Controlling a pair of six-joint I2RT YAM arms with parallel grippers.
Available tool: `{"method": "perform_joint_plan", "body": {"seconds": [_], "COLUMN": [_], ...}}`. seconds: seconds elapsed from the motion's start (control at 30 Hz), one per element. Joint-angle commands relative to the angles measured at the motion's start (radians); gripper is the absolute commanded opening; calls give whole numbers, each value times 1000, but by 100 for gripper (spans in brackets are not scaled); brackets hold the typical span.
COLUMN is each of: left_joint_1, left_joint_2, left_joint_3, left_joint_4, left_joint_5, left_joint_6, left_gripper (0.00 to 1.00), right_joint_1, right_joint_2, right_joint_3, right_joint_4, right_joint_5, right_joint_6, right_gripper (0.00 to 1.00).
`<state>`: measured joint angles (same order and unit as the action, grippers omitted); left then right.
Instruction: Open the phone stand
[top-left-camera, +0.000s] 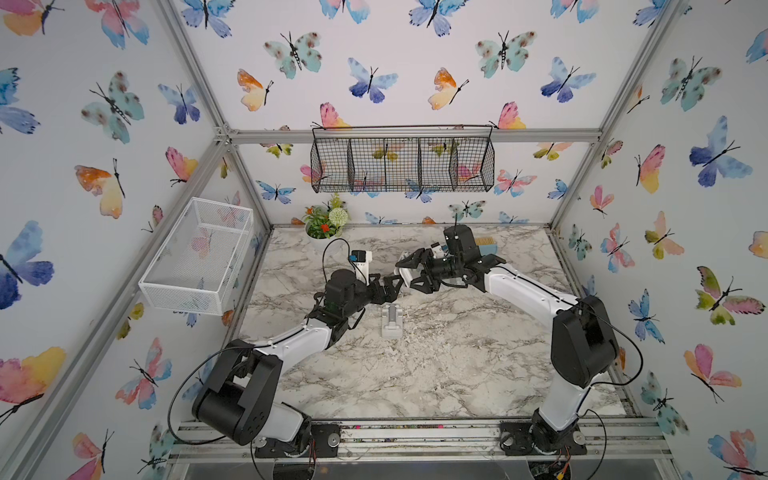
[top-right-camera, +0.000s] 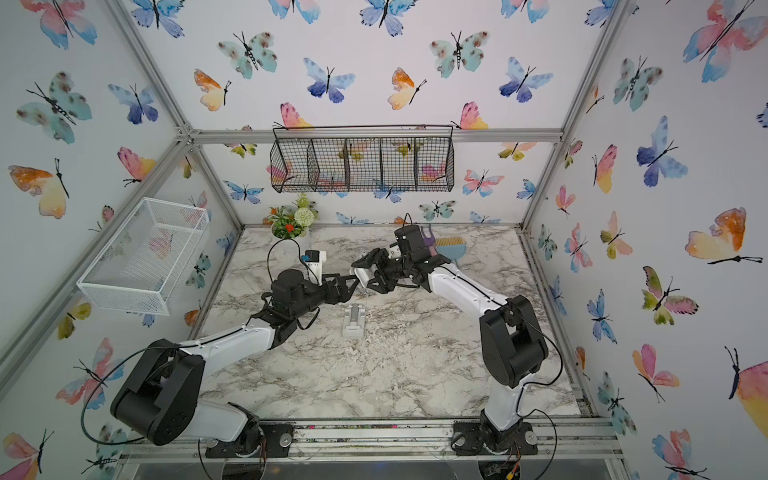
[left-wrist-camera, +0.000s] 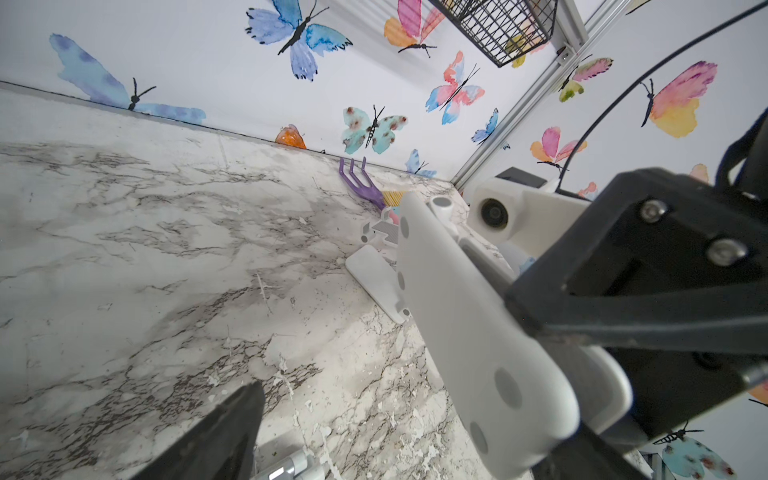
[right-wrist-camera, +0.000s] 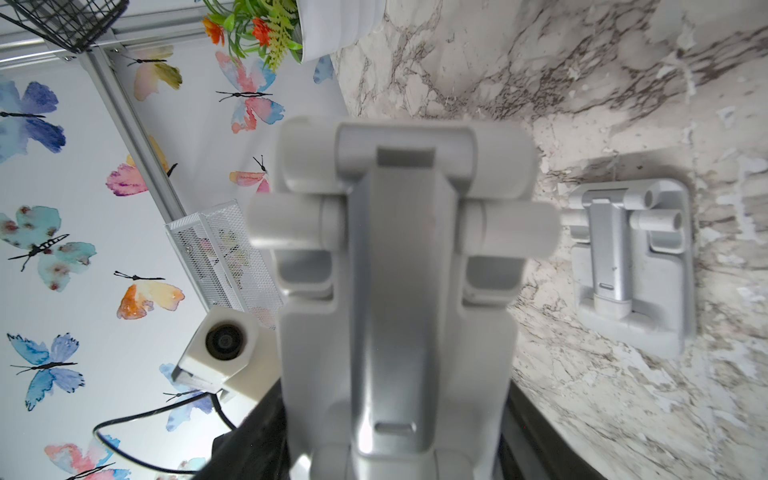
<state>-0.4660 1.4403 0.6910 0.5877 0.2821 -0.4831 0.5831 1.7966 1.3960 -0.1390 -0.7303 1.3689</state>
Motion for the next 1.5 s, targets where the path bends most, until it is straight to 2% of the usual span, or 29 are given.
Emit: {"method": "perform_joint_plan", "body": {"seconds": [0.0,0.23,0.43,0.53,0.7,0.83,1.03,1.1,1.3,1.47], "left_joint_1": [-1,-19,-38,-45,-53,-53,-53,-53,-52,-50], "left_joint_2": [32,72,102,119,129,126,107,100,63,27], "left_joint_3": [17,36,44,48,51,49,39,38,30,22], "left_joint_4": [26,81,127,151,170,165,143,129,85,18], "left_joint_5": [-39,-46,-28,9,75,124,177,185,172,72], "left_joint_6": [-4,-20,-37,-44,-54,-55,-49,-42,-13,35], "left_gripper": [100,100,98,89,55,38,6,0,0,0], "right_joint_1": [4,36,60,67,67,67,67,67,67,67], "right_joint_2": [-44,-40,-14,-5,0,20,48,50,52,37], "right_joint_3": [-9,-59,-42,-45,-68,-51,-22,-20,-7,3], "right_joint_4": [85,192,224,231,264,274,270,264,233,216], "right_joint_5": [-56,-68,-85,-93,-96,-104,-110,-107,-92,-87], "right_joint_6": [32,114,131,133,144,136,112,105,79,87], "right_gripper": [22,22,21,20,20,19,19,19,20,8]}}
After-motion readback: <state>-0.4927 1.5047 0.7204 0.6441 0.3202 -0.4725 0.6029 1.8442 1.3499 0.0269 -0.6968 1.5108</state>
